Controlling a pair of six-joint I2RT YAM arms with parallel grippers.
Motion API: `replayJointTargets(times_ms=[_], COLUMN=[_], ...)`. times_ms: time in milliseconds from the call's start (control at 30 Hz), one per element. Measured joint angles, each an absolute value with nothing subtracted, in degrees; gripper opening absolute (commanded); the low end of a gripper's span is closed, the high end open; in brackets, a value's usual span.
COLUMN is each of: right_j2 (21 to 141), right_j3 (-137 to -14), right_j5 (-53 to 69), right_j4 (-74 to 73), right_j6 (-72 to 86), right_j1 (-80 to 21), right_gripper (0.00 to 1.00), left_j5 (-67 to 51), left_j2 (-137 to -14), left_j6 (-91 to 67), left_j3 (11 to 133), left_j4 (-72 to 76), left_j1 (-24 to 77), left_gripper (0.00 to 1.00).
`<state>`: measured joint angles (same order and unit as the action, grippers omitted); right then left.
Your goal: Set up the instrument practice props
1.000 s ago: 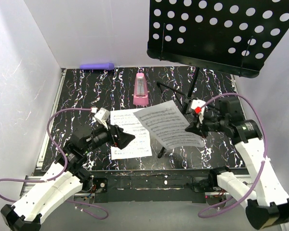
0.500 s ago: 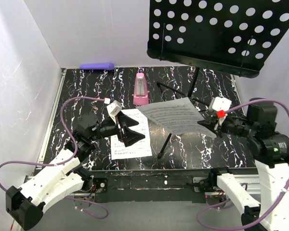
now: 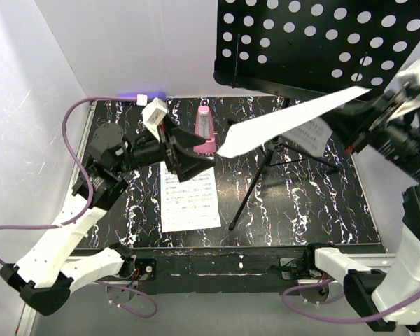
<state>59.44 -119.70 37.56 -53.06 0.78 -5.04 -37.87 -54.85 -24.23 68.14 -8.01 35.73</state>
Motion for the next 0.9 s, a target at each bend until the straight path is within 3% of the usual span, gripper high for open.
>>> replayJointTargets(times_ms=[367, 900], right_j2=[72.2, 68.1], right_j3=[-129.0, -124.6], right_j5=[39.5, 39.6], right_j4=[-32.5, -37.7], right_j6=[44.8, 46.2], right_j1=[14.3, 15.7], right_gripper=[0.01, 0.01], left_j5=[-31.1, -27.8], left_j2=[-71.6, -75.2], left_j6=[-25.0, -22.4], left_j3=[93.3, 102.5], left_j4=[-23.1, -27.4], left_j1=[35.7, 35.6], left_gripper=[0.85, 0.79])
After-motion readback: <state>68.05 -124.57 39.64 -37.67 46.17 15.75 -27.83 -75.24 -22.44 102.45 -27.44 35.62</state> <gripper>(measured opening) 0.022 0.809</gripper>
